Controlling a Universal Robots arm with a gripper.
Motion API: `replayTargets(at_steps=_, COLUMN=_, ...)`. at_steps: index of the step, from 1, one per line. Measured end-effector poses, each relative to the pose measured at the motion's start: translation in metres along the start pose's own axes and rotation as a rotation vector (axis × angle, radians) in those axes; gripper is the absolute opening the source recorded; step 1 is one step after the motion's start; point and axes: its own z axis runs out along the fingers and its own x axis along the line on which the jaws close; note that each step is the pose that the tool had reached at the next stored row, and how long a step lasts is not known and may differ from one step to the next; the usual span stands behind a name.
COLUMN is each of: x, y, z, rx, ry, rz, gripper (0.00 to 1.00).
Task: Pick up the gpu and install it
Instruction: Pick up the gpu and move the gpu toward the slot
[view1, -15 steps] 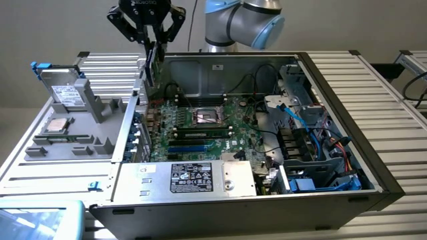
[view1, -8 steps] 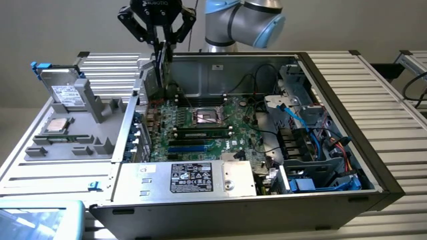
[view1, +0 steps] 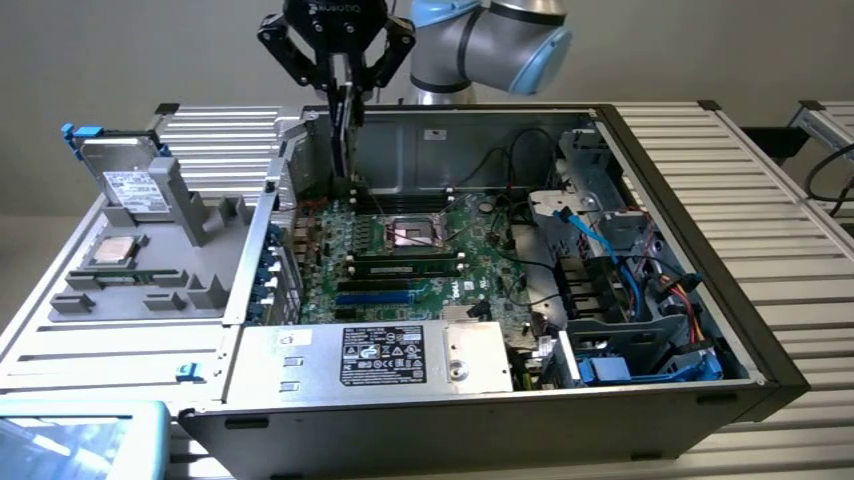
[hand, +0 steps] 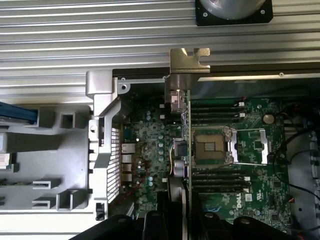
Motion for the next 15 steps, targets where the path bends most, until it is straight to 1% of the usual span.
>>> replayTargets(at_steps=15, x=-0.059, y=-0.0028, z=-0.0014, rx=0.0000, ry=0.0001, rz=0.000, gripper=0.28)
